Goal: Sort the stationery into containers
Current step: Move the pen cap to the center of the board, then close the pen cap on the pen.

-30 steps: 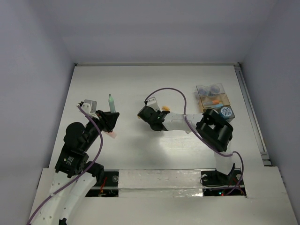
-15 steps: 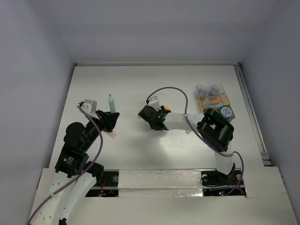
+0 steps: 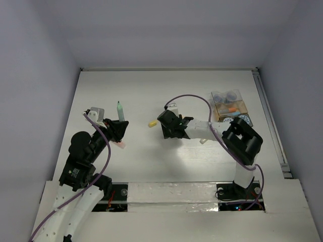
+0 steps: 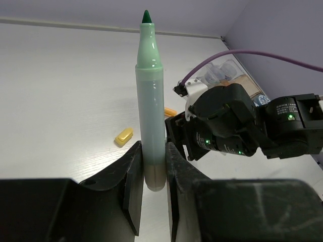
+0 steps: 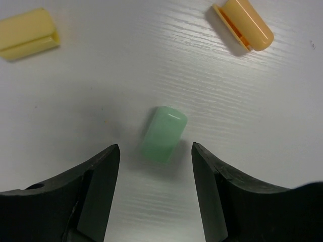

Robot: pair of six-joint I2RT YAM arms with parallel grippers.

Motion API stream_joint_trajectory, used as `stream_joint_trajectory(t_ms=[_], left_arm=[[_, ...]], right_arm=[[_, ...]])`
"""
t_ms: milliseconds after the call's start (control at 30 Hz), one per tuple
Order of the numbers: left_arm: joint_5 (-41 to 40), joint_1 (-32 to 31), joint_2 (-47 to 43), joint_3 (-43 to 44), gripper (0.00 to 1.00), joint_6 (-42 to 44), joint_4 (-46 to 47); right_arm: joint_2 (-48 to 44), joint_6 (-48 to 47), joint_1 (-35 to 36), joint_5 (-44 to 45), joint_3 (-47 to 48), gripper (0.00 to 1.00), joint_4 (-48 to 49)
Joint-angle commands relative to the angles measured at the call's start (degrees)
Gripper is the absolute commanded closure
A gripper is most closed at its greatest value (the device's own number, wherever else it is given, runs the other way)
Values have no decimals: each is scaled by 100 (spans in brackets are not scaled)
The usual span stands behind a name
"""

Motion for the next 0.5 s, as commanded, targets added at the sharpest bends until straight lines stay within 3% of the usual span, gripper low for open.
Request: stream_joint_trajectory(t_ms=[0,233,433,467], left_arm=[[79,21,-22,78,100,-8,290],[105,21,4,78,100,0,281],[132,21,48,78,100,9,299],[123,21,57,78,100,9,299]], right_arm=[[-140,181,-239,-361,-60,36,452],[150,164,-353,-457,55,38,548],[326,199,-354,-431,169,44,487],[326,208,-354,-422,161,49,487]])
